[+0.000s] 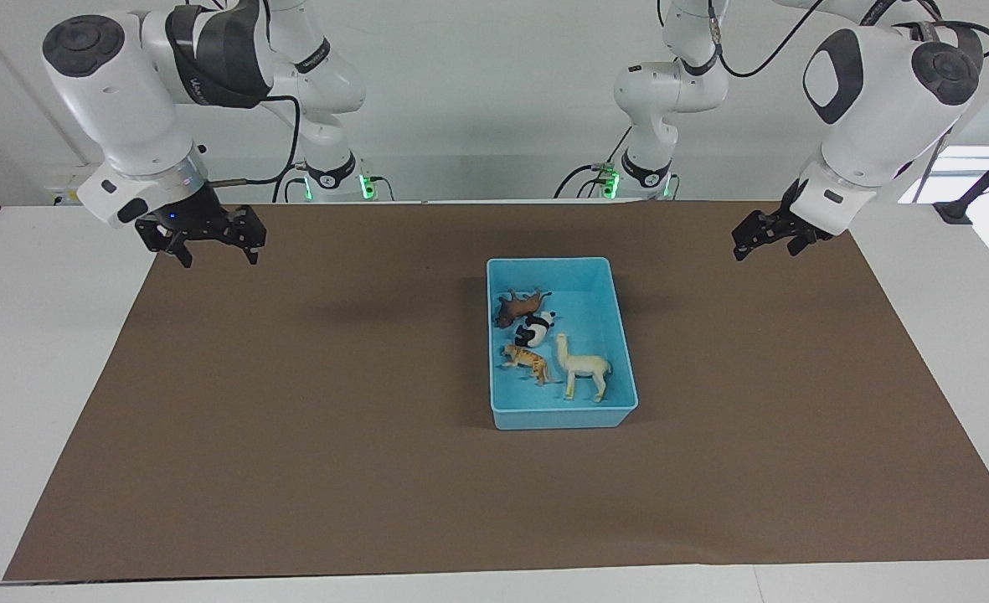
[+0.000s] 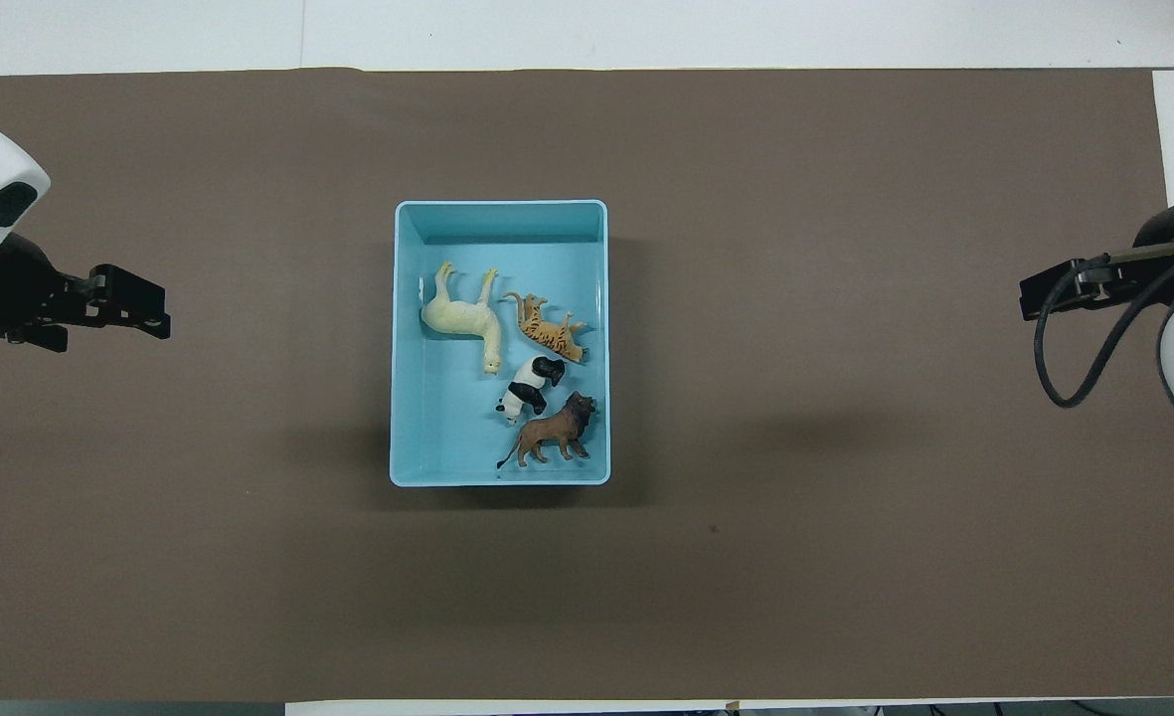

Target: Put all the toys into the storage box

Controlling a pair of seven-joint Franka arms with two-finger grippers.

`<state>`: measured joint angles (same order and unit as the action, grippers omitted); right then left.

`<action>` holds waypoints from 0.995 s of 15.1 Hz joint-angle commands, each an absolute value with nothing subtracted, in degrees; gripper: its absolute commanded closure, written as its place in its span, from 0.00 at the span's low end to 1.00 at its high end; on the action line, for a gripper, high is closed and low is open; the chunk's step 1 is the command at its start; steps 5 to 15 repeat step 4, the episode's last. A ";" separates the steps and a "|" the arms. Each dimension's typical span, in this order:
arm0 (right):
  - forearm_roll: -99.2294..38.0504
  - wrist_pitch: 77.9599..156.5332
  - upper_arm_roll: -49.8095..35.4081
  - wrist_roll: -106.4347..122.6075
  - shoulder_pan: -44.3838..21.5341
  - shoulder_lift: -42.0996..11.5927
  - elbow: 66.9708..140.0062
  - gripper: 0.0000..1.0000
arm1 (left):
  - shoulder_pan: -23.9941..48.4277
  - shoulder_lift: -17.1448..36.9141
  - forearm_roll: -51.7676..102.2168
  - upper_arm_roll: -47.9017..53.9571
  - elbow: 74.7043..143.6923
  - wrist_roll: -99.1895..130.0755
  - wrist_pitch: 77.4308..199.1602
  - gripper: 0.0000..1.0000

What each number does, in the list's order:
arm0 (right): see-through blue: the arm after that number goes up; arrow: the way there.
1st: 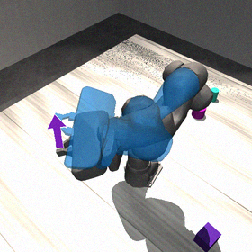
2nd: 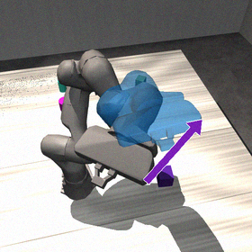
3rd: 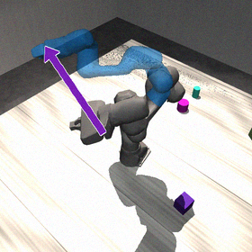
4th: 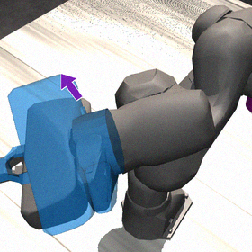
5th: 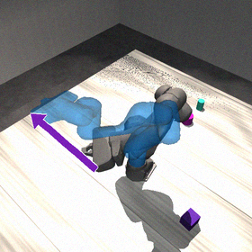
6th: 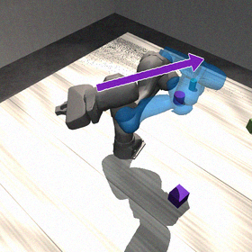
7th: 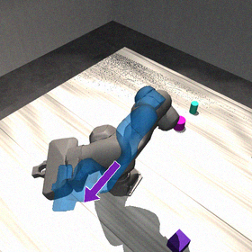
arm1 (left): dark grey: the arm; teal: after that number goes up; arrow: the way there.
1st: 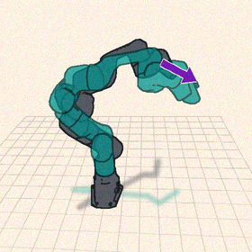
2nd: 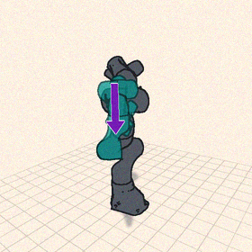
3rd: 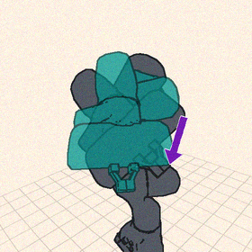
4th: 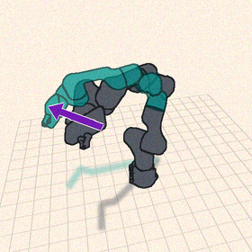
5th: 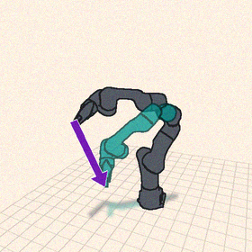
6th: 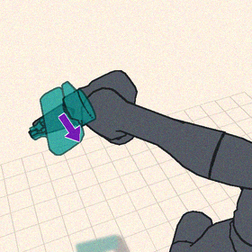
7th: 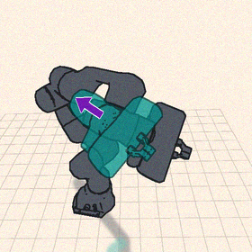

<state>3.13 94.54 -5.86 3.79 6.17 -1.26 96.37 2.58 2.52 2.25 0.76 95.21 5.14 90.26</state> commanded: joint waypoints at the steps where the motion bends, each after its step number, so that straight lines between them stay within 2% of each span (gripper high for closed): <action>1: 3.08 95.45 -6.24 4.83 6.86 -0.18 97.73 0.00 | 2.99 3.25 2.55 0.62 94.13 4.39 89.56 0.00; 15: 3.08 95.54 -6.24 4.83 6.86 -0.18 97.73 0.00 | 2.99 3.16 2.64 0.70 94.13 4.39 89.56 0.00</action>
